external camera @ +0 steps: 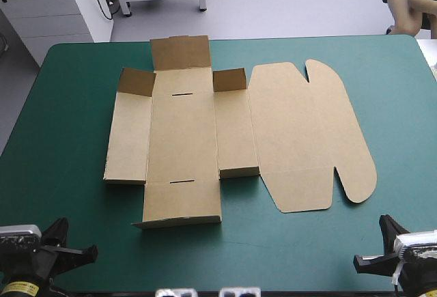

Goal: Fold the box

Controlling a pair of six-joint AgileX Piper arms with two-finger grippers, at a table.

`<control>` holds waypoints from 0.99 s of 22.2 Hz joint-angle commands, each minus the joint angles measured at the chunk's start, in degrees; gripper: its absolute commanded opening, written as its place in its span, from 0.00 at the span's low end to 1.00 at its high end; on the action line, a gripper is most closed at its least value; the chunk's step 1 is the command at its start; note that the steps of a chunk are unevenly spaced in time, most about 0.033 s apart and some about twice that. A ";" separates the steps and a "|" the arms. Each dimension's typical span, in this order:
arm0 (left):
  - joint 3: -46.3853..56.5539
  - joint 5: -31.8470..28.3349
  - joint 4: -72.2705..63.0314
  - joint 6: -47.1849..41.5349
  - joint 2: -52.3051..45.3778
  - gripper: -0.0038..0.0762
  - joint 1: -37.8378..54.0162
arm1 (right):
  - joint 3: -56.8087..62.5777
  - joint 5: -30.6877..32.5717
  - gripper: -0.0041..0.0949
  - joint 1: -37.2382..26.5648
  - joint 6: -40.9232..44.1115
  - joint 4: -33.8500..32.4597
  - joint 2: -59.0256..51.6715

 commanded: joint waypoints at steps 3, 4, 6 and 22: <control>-4.01 -9.71 -0.45 -0.09 11.74 0.04 -0.30 | -1.35 -4.73 0.02 0.32 -0.13 0.09 -1.17; -4.66 -11.19 -0.62 -0.09 14.20 0.04 -0.30 | -1.35 -4.73 0.02 0.32 -0.13 0.09 -1.17; -5.71 -14.12 -0.88 0.06 17.50 0.04 -0.30 | -1.35 -4.73 0.02 0.32 -0.13 0.09 -1.17; -31.14 -9.12 -25.88 23.14 64.82 0.07 3.45 | -1.35 -4.76 0.02 0.32 -0.13 0.09 -1.17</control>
